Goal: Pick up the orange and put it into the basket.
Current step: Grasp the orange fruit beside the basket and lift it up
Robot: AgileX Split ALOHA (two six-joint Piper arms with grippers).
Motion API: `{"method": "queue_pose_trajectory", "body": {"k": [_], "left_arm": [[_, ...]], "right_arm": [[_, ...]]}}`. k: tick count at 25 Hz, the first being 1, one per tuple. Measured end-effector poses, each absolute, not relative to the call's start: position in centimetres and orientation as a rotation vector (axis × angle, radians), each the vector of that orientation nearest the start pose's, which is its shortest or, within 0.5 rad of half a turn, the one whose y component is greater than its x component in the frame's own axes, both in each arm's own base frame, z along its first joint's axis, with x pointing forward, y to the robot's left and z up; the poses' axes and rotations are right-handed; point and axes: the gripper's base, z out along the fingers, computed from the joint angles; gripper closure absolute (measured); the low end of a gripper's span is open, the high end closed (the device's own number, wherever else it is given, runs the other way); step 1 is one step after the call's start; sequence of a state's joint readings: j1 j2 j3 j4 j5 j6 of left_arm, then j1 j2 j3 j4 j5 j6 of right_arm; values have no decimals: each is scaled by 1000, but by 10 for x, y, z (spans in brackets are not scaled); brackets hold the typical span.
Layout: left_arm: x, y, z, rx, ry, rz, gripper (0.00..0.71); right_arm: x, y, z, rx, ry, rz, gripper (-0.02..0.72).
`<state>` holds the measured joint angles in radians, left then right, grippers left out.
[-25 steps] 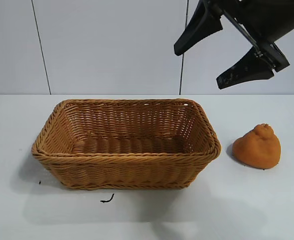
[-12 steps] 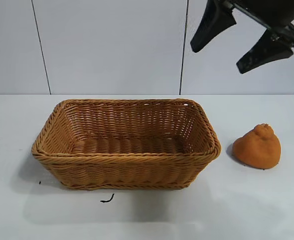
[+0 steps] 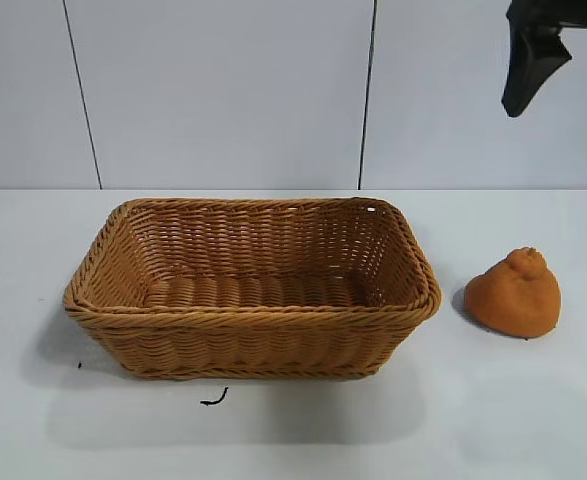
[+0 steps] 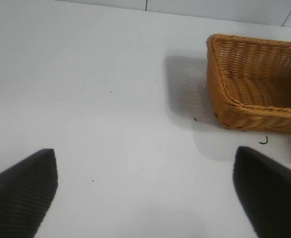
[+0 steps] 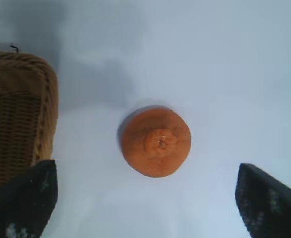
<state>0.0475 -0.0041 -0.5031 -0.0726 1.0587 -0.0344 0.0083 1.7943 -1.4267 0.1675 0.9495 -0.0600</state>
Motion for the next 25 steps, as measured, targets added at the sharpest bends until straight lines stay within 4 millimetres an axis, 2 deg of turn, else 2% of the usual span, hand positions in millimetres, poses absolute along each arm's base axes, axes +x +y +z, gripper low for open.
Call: {"method": "queue_pose_trajectory", "body": {"k": [6, 14, 19, 20, 21, 25], "left_arm": [[-6, -6, 278, -80, 2032, -79, 18], [-6, -6, 278, -80, 2032, -79, 18], [-6, -6, 278, -80, 2032, -79, 18], [-6, -6, 278, -80, 2032, -79, 18], [-6, -6, 278, -80, 2032, -79, 18], [-6, -6, 278, -80, 2032, -79, 18]], "right_arm": [[400, 17, 209, 16, 2927, 234, 8], [410, 17, 136, 43, 3092, 242, 8], [412, 17, 119, 57, 3120, 242, 8], [412, 17, 118, 58, 3121, 242, 26], [412, 17, 118, 60, 3122, 245, 76], [412, 17, 118, 65, 3123, 248, 423]]}}
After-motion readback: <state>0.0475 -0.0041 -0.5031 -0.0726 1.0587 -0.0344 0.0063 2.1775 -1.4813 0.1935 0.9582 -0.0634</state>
